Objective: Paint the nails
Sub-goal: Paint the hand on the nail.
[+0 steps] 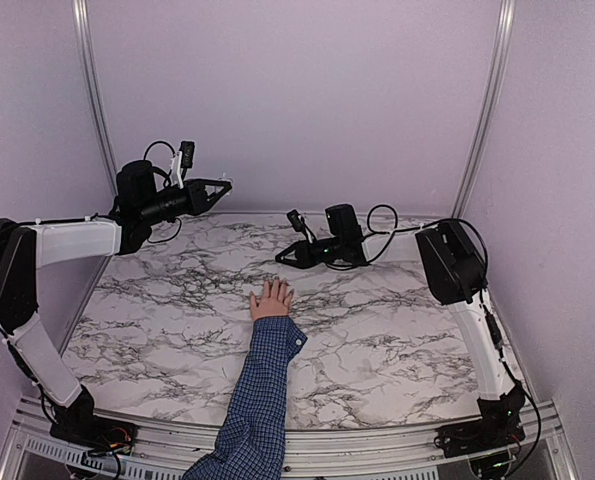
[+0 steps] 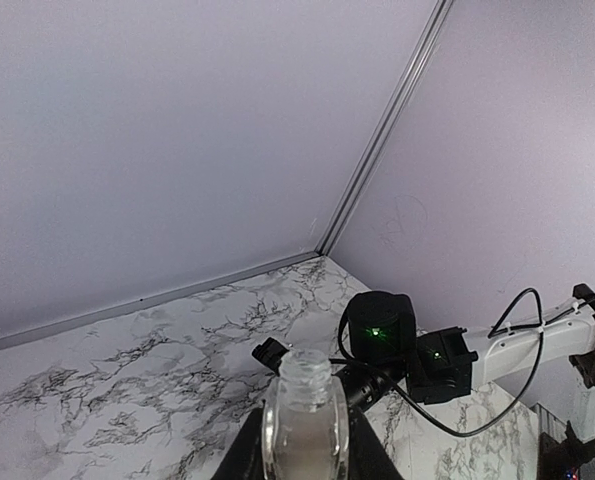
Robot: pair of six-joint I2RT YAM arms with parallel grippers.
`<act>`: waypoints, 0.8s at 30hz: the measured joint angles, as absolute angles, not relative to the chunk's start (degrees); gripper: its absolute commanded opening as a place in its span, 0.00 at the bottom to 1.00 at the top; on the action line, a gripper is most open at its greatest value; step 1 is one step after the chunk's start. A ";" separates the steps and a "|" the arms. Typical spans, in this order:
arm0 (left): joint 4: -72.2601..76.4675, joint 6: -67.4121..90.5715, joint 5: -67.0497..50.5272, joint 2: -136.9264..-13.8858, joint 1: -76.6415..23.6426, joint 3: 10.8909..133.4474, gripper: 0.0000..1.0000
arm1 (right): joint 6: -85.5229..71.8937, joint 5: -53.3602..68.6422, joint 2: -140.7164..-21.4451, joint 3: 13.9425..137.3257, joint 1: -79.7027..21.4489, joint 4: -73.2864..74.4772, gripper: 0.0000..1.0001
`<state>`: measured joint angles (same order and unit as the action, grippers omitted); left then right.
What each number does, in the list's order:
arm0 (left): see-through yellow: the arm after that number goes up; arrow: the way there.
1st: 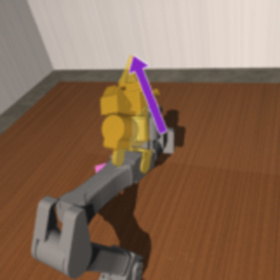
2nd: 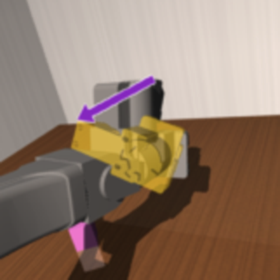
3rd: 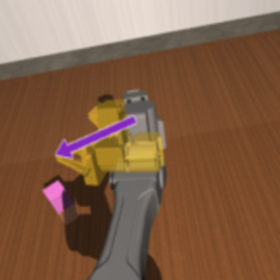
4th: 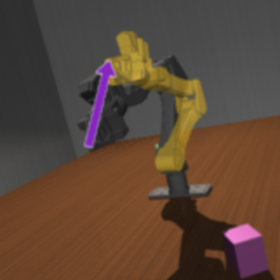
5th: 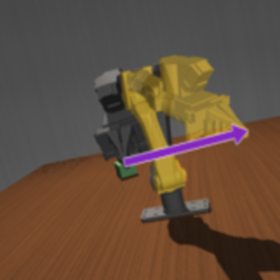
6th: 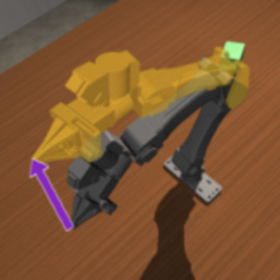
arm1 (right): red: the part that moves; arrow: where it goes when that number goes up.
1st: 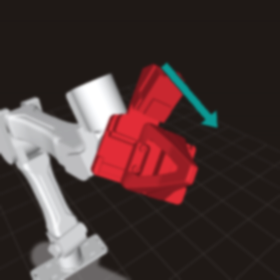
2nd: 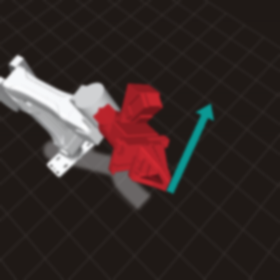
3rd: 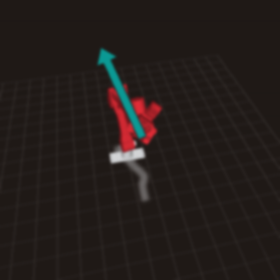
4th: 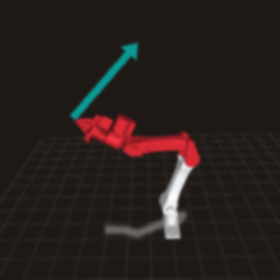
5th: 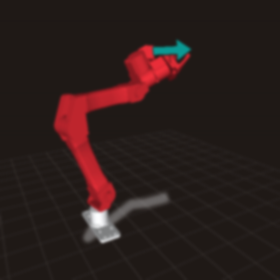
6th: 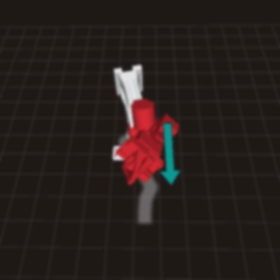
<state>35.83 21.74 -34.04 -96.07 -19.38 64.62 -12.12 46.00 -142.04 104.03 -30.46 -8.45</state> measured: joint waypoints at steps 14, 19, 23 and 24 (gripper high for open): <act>35.97 21.74 -34.04 -96.07 -19.40 64.62 0.00 | -12.49 46.41 -142.04 103.39 -30.48 -8.49 0.00; 35.99 21.74 -34.04 -96.07 -19.38 64.62 0.00 | -13.02 47.03 -142.04 103.39 -30.48 -8.58 0.00; 35.99 21.74 -34.06 -96.07 -19.40 64.62 0.00 | -13.50 47.40 -142.06 103.39 -30.48 -8.88 0.00; 35.99 21.74 -34.06 -96.07 -19.40 64.62 0.00 | -13.56 47.53 -142.06 103.39 -30.48 -9.10 0.00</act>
